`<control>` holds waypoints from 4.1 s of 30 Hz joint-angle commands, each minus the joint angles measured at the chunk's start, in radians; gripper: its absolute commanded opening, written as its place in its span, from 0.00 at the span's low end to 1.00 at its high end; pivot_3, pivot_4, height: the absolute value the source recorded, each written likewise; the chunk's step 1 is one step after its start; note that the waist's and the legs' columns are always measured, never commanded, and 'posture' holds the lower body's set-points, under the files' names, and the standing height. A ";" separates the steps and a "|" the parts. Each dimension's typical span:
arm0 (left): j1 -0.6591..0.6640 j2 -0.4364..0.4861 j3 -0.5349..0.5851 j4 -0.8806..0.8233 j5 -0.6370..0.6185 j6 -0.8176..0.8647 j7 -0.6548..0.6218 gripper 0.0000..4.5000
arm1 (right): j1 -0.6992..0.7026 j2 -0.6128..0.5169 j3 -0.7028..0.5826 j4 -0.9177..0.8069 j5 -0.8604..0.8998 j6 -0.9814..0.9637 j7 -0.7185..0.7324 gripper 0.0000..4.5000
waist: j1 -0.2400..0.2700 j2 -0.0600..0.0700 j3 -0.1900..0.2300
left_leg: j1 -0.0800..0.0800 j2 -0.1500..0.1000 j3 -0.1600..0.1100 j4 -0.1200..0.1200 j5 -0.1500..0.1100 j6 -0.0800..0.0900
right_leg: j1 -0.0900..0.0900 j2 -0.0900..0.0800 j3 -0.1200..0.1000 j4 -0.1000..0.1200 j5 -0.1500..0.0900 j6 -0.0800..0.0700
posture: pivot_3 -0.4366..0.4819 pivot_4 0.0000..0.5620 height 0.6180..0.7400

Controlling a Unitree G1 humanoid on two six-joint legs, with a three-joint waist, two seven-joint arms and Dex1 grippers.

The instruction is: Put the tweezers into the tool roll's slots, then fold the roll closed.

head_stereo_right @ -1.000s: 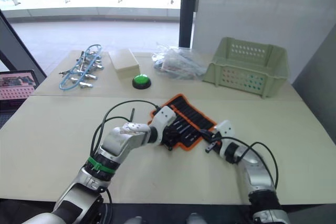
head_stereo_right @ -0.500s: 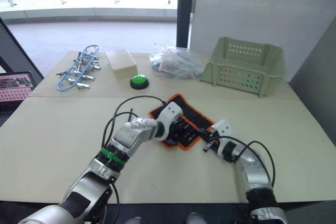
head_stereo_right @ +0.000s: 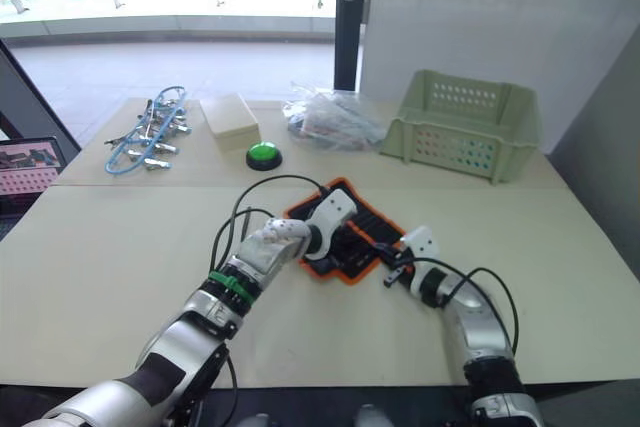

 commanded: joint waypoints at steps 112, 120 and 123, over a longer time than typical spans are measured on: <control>0.561 -0.055 0.395 -0.579 0.012 -0.056 0.643 0.01 | -0.091 -0.006 0.024 0.177 -0.020 0.063 0.107 0.00 | 0.017 0.004 -0.002 | 0.000 0.001 0.002 -0.001 0.001 -0.001 | 0.001 0.000 0.000 -0.003 0.003 -0.003 | 0.48 0.27 1.00; 0.607 -0.056 0.419 -0.676 -0.012 -0.005 0.636 0.01 | -0.077 -0.009 0.025 0.167 -0.020 0.061 0.109 0.00 | 0.015 0.004 -0.002 | 0.000 0.001 0.002 -0.001 0.001 -0.001 | 0.000 0.000 0.000 -0.003 0.003 -0.003 | 0.48 0.27 1.00; 0.647 -0.020 0.417 -0.780 -0.025 0.020 0.601 0.01 | -0.074 -0.012 0.024 0.162 -0.019 0.062 0.109 0.00 | 0.015 0.003 -0.002 | 0.000 0.001 0.002 -0.001 0.001 -0.001 | 0.000 0.000 0.000 -0.003 0.003 -0.003 | 0.48 0.27 1.00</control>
